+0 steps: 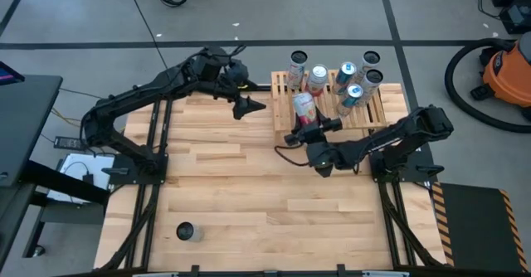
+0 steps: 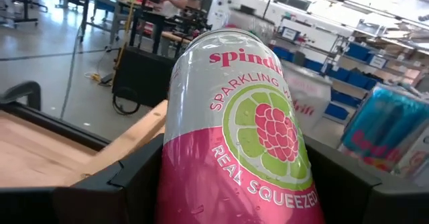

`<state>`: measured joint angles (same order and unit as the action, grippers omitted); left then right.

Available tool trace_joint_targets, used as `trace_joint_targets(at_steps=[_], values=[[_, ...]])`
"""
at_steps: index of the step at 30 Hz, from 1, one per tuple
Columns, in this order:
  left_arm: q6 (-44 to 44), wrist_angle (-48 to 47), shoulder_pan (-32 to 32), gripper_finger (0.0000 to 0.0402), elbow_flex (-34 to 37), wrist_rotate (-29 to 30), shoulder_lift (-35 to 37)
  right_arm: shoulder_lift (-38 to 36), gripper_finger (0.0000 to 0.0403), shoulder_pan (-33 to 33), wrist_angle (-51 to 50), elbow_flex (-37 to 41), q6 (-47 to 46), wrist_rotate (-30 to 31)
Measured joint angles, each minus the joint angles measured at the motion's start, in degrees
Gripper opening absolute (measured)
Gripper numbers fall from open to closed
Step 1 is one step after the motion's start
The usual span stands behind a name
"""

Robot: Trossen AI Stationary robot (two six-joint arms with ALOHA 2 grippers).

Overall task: Place canned beverage on shelf
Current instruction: Put the pink-white soda can on the shelf aligned with the other pink-white soda can

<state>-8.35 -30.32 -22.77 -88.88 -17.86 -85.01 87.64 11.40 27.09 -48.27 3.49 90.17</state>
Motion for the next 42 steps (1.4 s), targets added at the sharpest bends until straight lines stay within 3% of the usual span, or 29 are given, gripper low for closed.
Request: trace_joint_targets(at_steps=[7, 21, 27, 42], values=[[-0.47, 5.14, 3.40, 0.0387, 0.02, -0.14, -1.27, -2.31, 0.0293, 2.14, 14.16, -0.03, 14.72, -2.09], [-6.37, 14.15, 5.75, 0.0387, 0.04, 0.25, -2.69, -6.90, 0.0292, 4.33, 30.11, -0.31, 33.33, -15.19], [-7.88, 16.67, 5.75, 0.0387, 0.04, 1.78, -2.82, -8.70, 0.0292, 4.01, 31.82, -2.17, 39.84, -19.38], [-5.27, 28.30, 9.00, 0.0387, 0.04, 3.27, -3.49, -9.11, 0.0293, 2.71, 31.84, -9.30, 44.68, -33.37]])
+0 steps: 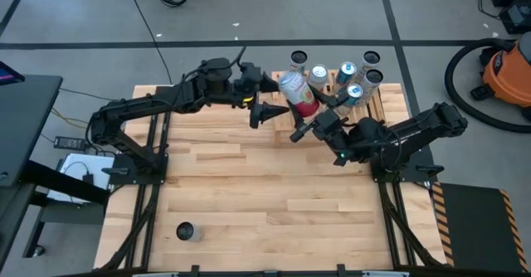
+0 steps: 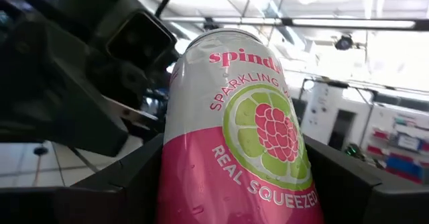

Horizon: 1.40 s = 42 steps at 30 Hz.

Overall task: Place canned beverage on shelf
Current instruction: Put the pink-white soda can on the shelf aligned with the other pink-white soda can

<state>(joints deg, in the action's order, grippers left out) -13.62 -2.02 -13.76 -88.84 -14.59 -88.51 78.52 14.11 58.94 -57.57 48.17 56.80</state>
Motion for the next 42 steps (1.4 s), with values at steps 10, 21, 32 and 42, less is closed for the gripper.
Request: trace_joint_targets(at_steps=[10, 21, 32, 42], values=[[1.37, 8.24, 1.47, 0.0387, 0.00, -0.17, 0.00, 0.02, 0.0293, 0.07, -0.15, -0.51, -0.42, -5.58], [1.27, 12.60, 2.06, 0.0387, 0.00, -2.78, 0.00, 0.04, 0.0293, -0.10, -1.00, -0.51, -2.95, -12.17], [1.51, 14.05, 2.15, 0.0387, 0.00, -5.35, -0.39, 0.11, 0.0293, -1.41, -3.70, -0.49, -7.68, -16.41], [4.45, 14.04, 2.10, 0.0335, 0.00, -5.11, -0.39, 0.11, 0.0293, -1.77, -5.59, -0.40, -8.43, -16.73]])
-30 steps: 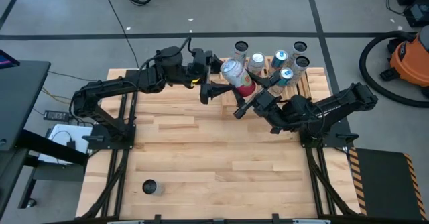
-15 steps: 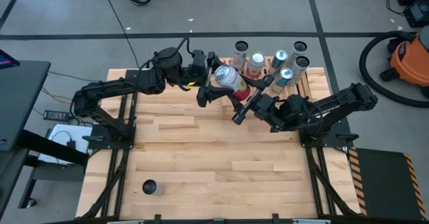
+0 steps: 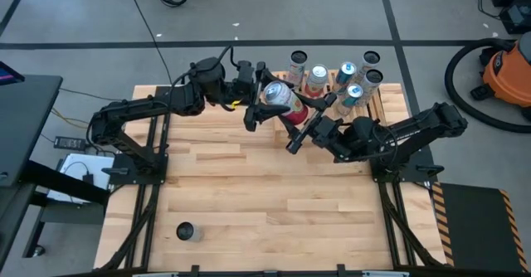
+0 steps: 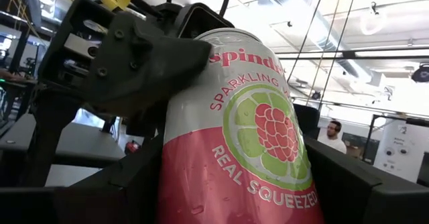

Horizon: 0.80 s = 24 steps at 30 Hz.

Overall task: Place canned beverage on shelf
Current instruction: Put the pink-white soda can on the shelf aligned with the other pink-white soda can

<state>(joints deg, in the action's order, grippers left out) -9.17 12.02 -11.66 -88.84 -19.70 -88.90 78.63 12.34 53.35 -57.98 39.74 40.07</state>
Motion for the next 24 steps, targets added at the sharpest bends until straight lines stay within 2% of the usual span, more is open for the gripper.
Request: trace_joint_targets(at_steps=[4, 9, 18, 24], values=[[-0.03, -0.25, -0.02, 0.0296, 0.00, -0.02, 0.00, 0.00, 0.0293, -0.13, -0.52, 0.00, -0.35, 0.13], [0.00, -0.36, -0.02, 0.0294, 0.00, -0.11, 0.00, 0.00, 0.0294, -0.11, -0.64, 0.00, -0.13, 0.43], [2.25, -1.69, -0.02, 0.0294, 0.00, 0.03, 0.00, 0.00, 0.0355, 0.09, -1.54, 0.00, 0.62, 3.20], [2.58, -1.98, -0.02, 0.0294, 0.00, 0.19, -0.04, 0.00, 0.0363, 0.11, -1.93, -0.02, 0.94, 4.89]])
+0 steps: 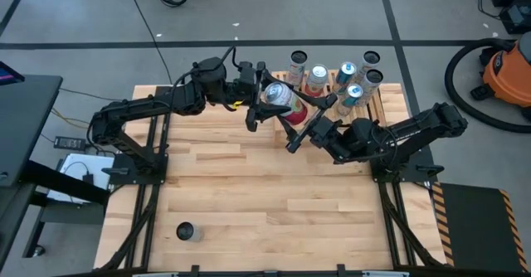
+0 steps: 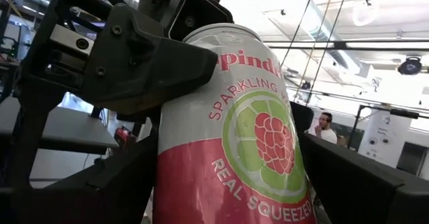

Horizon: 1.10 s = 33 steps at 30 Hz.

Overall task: Place canned beverage on shelf
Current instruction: Put the pink-white soda can on the shelf aligned with the other pink-white soda can

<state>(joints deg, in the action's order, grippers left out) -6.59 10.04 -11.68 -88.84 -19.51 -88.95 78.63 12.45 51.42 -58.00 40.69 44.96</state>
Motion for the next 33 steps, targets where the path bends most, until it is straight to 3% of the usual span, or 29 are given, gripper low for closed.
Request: trace_joint_targets(at_steps=[13, 18, 33], values=[[0.59, -1.90, -0.09, 0.0294, 0.02, -1.50, -0.18, 0.00, 0.0362, 2.53, -0.85, -0.02, 3.55, 6.88], [0.59, -3.21, -0.16, 0.0294, 0.02, -2.49, -0.14, 0.02, 0.0362, 4.64, -0.38, -0.02, 7.47, 12.07], [5.61, -14.45, 0.13, 0.0294, 0.02, -5.58, 0.13, -2.87, 0.0362, 9.99, 0.61, -0.09, 12.21, 24.16]])
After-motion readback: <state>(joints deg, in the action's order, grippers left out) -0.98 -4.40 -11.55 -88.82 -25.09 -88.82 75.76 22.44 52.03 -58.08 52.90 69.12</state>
